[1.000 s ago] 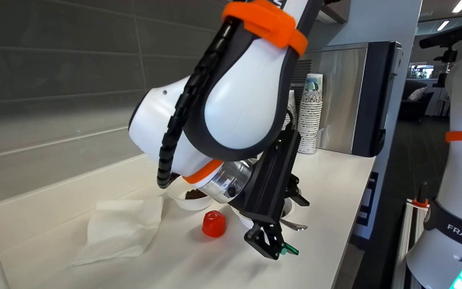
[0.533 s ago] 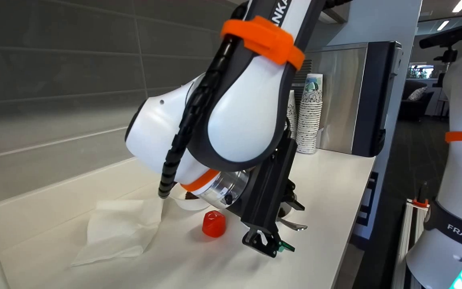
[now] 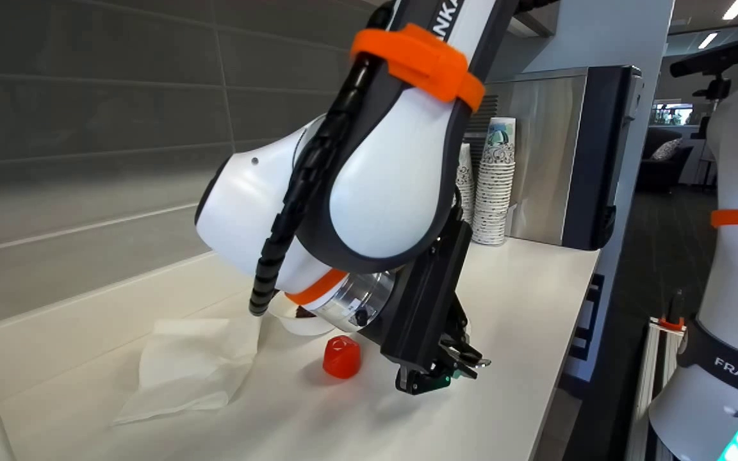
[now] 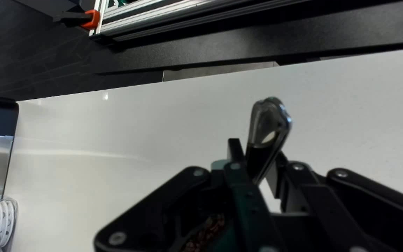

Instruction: Transfer a spoonful of contents from the bowl closest to you to the bowl furthest from you

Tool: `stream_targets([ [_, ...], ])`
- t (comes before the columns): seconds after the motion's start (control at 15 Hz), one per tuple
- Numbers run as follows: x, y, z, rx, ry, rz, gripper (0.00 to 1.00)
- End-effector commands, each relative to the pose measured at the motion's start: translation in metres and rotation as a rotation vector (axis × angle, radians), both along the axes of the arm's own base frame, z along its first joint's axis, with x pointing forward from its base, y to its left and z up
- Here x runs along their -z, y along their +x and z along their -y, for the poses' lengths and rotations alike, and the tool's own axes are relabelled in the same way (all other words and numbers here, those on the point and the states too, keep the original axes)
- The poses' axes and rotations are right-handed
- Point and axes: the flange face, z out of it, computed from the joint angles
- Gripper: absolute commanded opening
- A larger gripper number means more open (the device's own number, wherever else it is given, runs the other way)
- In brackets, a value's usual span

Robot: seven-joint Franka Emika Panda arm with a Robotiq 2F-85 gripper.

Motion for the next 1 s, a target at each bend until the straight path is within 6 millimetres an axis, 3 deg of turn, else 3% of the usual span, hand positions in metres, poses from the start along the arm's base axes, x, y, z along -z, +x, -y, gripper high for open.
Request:
stream_targets([
  [0.0,-0.002,0.001,-0.004,-0.014,-0.011,0.003,0.00],
  [0.47,-0.011,-0.003,-0.003,-0.003,-0.022,-0.034,0.01],
  [0.93,-0.051,-0.009,-0.004,0.012,-0.058,-0.117,0.01],
])
